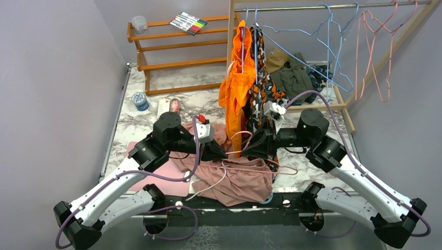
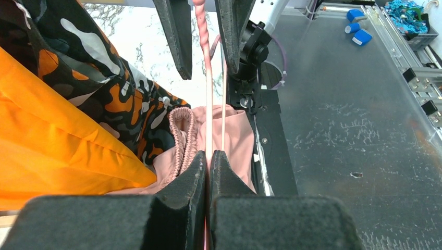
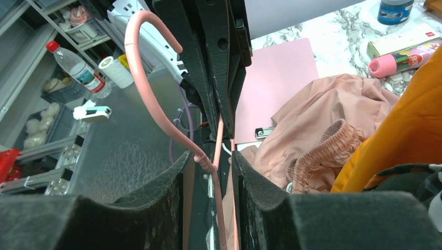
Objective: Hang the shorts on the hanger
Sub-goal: Hang the shorts on the hanger.
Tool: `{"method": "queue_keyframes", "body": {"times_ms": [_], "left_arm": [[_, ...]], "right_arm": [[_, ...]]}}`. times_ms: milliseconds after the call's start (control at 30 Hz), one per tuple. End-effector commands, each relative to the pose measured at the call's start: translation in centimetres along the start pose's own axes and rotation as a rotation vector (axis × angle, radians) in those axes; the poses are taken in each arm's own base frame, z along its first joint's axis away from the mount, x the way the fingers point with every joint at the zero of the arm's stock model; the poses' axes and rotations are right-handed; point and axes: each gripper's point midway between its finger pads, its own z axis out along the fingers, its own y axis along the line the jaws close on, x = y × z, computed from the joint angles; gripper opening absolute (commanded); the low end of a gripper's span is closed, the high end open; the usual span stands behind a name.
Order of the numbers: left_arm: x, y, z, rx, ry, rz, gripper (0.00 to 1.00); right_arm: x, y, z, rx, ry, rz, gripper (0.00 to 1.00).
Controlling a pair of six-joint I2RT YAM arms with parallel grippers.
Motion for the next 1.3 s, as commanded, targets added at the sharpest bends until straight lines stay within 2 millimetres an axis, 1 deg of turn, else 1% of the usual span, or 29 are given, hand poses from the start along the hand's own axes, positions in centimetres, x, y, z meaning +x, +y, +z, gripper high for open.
{"method": "queue_keyframes", "body": {"times_ms": [0, 100, 200, 267, 467, 700, 833, 933, 1033, 1133, 1233, 1267], "left_arm": [[-2.01, -0.39, 0.08, 0.028, -0.041, 0.062, 0.00], [-2.04, -0.37, 0.09, 0.028, -0.041, 0.063, 0.00], [-2.18, -0.28, 0.10, 0.025, -0.042, 0.066, 0.00], [-2.25, -0.28, 0.13, 0.028, -0.043, 0.067, 0.00], [-2.22, -0.21, 0.27, 0.032, -0.041, 0.065, 0.00], [-2.36, -0.10, 0.39, 0.036, -0.042, 0.064, 0.00], [-2.38, -0.12, 0.42, 0.038, -0.043, 0.064, 0.00], [-2.23, -0.03, 0.48, 0.036, -0.040, 0.058, 0.00], [-2.26, -0.07, 0.50, 0.037, -0.042, 0.057, 0.00], [-2.36, 0.04, 0.50, 0.031, -0.045, 0.056, 0.00], [-2.31, 0.36, 0.46, 0.008, -0.044, 0.051, 0.00], [-2.28, 0.55, 0.42, -0.006, -0.044, 0.050, 0.04]], "right_arm": [[-0.39, -0.03, 0.07, 0.001, 0.004, -0.027, 0.33], [-0.09, -0.20, 0.10, 0.004, 0.012, -0.023, 0.33], [0.22, -0.33, 0.15, 0.006, 0.020, -0.020, 0.39], [0.37, -0.46, 0.13, 0.012, 0.021, -0.020, 0.39], [0.39, -0.47, 0.12, 0.013, 0.021, -0.021, 0.31], [0.55, -0.63, 0.36, 0.010, 0.027, -0.008, 0.31], [0.48, -0.68, 0.42, 0.010, 0.025, -0.006, 0.26], [0.39, -0.72, 0.48, 0.010, 0.020, -0.003, 0.25], [0.40, -0.65, 0.57, 0.003, 0.016, 0.002, 0.18], [0.49, -0.72, 0.67, 0.002, 0.019, 0.009, 0.02], [0.48, -0.84, 0.57, 0.014, 0.019, 0.013, 0.01], [0.57, -0.97, 0.52, 0.025, 0.022, 0.020, 0.01]]}}
